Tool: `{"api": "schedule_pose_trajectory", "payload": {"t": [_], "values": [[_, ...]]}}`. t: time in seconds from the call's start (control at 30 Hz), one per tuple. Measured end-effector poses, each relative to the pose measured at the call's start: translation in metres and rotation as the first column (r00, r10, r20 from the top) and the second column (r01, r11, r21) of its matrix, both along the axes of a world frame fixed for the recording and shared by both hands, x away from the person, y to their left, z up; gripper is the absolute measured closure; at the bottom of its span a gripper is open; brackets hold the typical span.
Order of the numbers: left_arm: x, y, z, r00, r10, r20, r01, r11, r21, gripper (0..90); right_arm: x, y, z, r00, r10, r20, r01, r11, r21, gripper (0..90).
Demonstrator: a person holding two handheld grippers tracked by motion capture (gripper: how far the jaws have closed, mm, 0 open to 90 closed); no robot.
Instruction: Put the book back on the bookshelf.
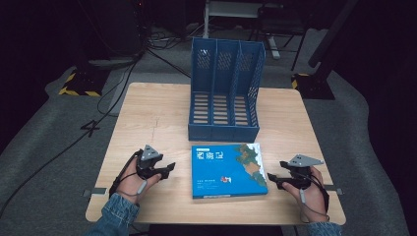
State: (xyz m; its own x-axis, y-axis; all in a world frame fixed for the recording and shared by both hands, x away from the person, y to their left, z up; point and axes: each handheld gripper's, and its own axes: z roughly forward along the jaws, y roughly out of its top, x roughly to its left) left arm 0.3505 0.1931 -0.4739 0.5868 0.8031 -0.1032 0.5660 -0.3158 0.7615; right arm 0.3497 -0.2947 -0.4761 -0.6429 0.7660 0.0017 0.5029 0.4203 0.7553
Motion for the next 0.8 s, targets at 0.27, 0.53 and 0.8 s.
{"api": "schedule_pose_trajectory", "payload": {"t": [0.27, 0.53, 0.8], "values": [[-0.009, -0.012, 0.015, 0.9997, -0.024, -0.011, 0.023, 0.9994, -0.027, 40.5, -0.012, 0.015, 0.013, 0.9976, 0.063, 0.03, -0.063, 0.998, 0.017, 25.3], [-0.015, -0.031, 0.015, 0.9965, -0.073, -0.039, 0.071, 0.996, -0.054, 40.4, -0.022, 0.048, 0.012, 0.9871, 0.16, 0.011, -0.16, 0.987, 0.009, 19.1], [-0.018, -0.051, 0.011, 0.9903, -0.122, -0.068, 0.117, 0.9911, -0.063, 37.9, -0.031, 0.086, 0.003, 0.9619, 0.273, -0.006, -0.273, 0.962, -0.016, 17.0]]}}
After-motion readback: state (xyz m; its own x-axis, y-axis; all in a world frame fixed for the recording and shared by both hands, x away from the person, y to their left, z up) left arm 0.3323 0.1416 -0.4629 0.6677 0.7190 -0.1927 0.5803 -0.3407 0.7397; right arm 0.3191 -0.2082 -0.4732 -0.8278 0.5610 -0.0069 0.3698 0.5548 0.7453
